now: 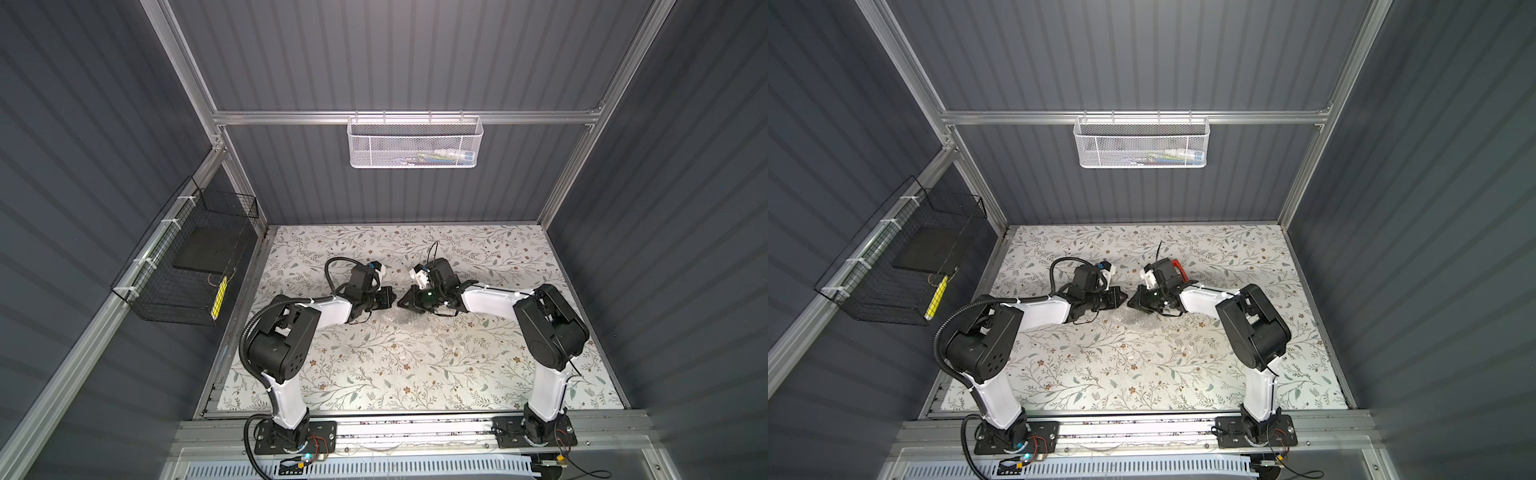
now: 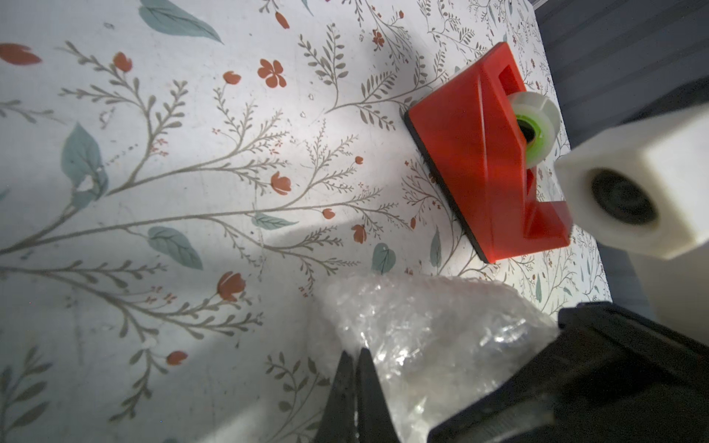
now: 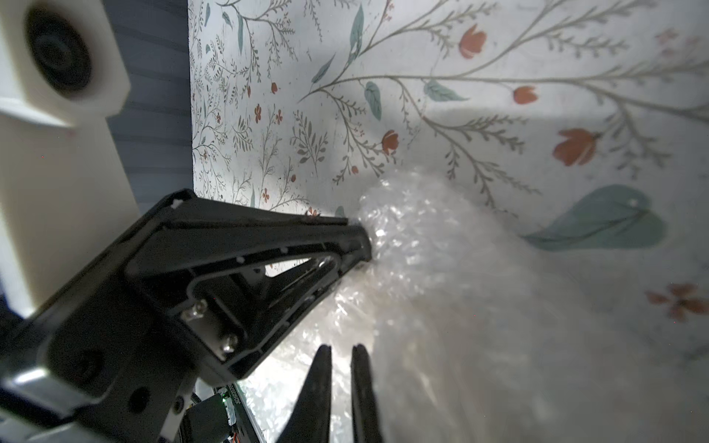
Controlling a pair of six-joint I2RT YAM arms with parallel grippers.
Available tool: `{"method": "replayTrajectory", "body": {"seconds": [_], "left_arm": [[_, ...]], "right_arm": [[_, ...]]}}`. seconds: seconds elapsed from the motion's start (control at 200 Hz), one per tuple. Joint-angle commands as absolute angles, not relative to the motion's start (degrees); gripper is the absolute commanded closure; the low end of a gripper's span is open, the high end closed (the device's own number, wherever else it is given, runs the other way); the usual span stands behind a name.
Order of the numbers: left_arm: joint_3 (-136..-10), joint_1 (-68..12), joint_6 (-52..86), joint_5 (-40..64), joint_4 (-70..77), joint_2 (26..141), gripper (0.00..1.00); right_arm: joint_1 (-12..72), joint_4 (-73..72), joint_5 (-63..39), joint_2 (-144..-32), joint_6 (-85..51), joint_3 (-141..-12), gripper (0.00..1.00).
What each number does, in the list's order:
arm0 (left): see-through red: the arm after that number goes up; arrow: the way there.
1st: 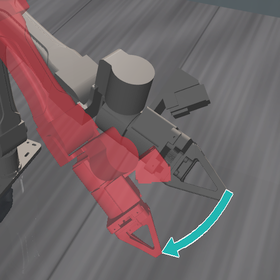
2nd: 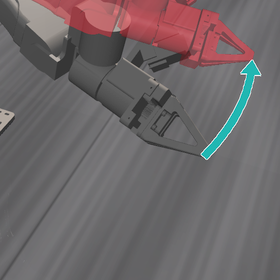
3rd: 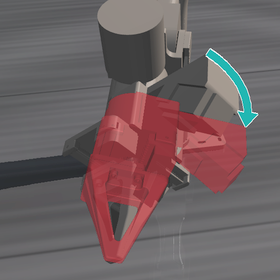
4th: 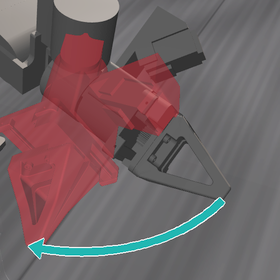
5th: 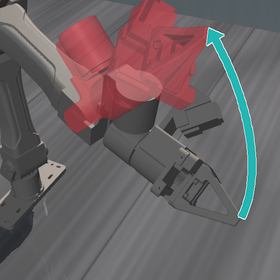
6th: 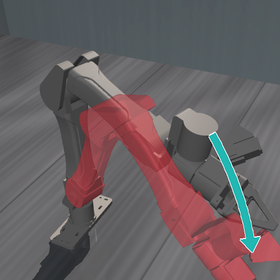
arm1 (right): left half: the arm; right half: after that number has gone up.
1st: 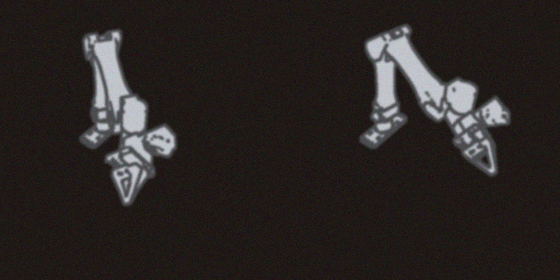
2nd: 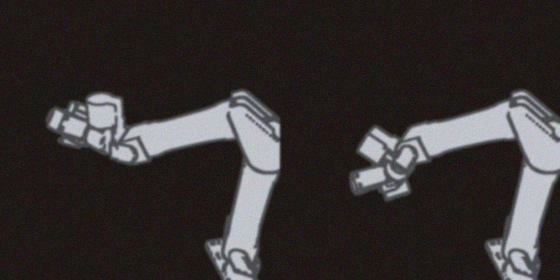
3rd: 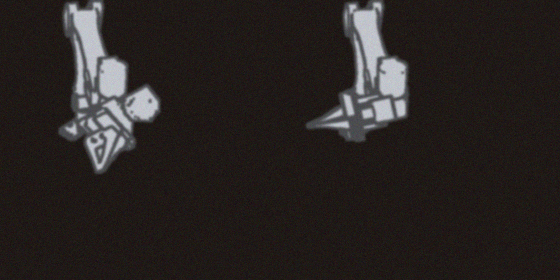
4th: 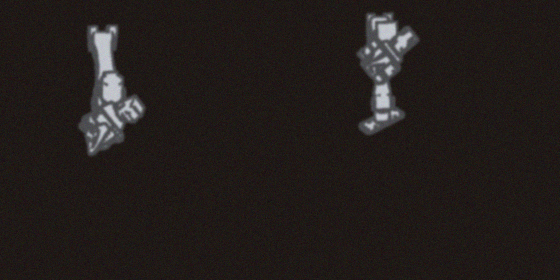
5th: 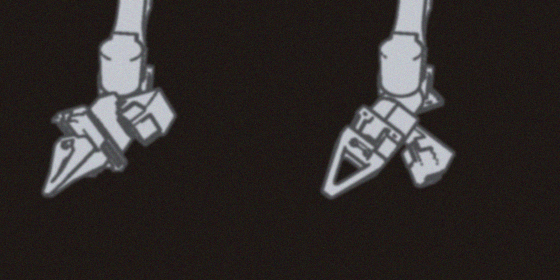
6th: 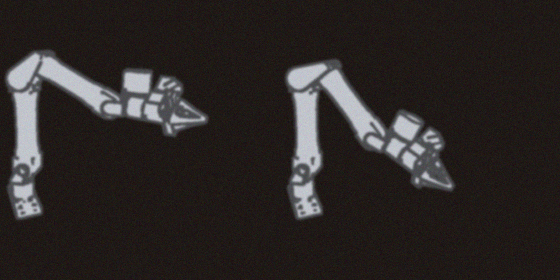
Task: Wrap bowls in bubble wrap
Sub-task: Stick the tape on the bubble wrap.
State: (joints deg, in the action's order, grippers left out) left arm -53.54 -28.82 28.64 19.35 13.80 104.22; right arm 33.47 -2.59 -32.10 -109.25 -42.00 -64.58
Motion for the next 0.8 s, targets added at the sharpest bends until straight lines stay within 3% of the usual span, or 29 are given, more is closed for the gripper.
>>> {"method": "replayTrajectory", "body": {"seconds": [0.0,0.796], "left_arm": [[-52.0,-29.0,27.2,19.3,12.0,102.8,1.00],[-49.4,-29.7,26.7,15.7,14.3,105.6,1.00]], "right_arm": [[32.9,-2.5,-31.8,-111.5,-42.9,-65.5,0.86],[33.2,5.0,-27.9,-116.2,-38.4,-63.4,0.89]]}}
